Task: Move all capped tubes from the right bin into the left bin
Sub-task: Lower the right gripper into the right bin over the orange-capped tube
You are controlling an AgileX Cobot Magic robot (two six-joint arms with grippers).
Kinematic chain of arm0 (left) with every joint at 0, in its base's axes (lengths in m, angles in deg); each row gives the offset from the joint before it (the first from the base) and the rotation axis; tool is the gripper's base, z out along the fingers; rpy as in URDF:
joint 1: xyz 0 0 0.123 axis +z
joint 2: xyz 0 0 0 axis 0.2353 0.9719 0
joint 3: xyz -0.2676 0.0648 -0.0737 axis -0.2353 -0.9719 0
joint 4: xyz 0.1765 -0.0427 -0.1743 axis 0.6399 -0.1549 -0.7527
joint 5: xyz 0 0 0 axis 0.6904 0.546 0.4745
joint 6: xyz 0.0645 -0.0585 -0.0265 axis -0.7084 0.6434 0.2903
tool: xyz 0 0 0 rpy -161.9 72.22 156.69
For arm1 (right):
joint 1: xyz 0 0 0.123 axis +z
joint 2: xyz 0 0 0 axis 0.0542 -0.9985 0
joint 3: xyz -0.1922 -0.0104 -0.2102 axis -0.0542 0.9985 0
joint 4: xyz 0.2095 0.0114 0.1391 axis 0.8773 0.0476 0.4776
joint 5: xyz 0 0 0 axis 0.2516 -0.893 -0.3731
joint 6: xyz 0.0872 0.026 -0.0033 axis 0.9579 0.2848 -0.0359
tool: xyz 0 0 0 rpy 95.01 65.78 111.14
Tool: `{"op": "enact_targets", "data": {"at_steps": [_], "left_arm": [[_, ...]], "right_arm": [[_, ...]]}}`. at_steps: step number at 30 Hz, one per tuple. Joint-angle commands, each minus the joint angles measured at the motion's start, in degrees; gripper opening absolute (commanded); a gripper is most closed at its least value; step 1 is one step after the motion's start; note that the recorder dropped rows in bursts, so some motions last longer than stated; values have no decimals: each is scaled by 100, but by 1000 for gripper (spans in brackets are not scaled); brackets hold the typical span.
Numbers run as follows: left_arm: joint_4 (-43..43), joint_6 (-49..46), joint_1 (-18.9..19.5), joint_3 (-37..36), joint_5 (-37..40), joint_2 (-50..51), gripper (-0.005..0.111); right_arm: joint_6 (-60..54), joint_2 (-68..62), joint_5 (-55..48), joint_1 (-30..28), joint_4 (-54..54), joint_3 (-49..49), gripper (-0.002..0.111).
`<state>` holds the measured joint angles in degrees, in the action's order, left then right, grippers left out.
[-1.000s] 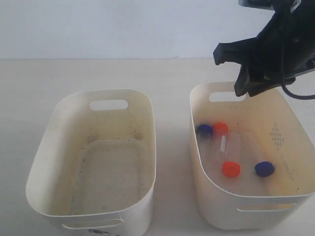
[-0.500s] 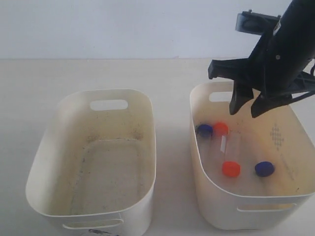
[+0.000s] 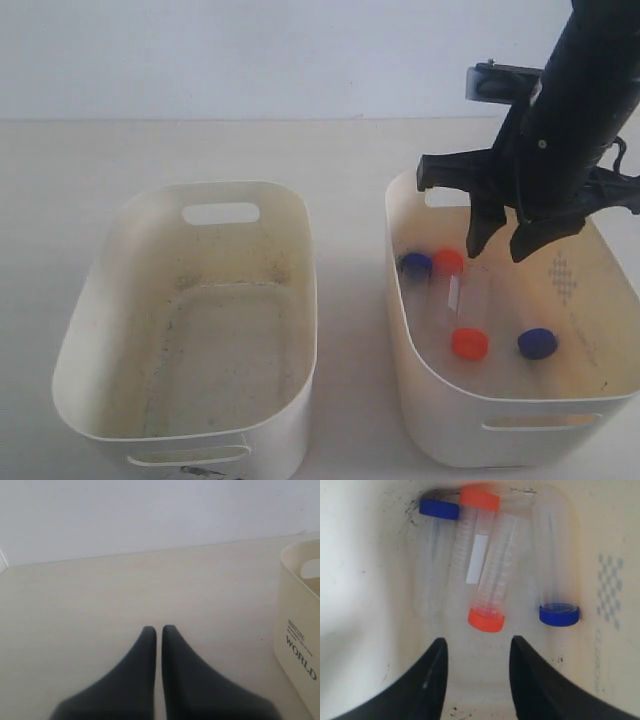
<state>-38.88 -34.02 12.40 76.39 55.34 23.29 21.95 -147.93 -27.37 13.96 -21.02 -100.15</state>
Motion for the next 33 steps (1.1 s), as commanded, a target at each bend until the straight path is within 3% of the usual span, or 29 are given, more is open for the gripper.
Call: {"op": "enact_targets", "data": {"at_steps": [1,26,33], "left_arm": [[-38,66,6,21,-84,-11,4],[-38,66,6,21,-84,-11,4],[-38,66,6,21,-84,-11,4]], "right_arm": [[291,-53,100,271,-411,-25,39],[824,-1018,-161,349,-624,-7,39],[902,-1082,362,349,-646,583,39]]}}
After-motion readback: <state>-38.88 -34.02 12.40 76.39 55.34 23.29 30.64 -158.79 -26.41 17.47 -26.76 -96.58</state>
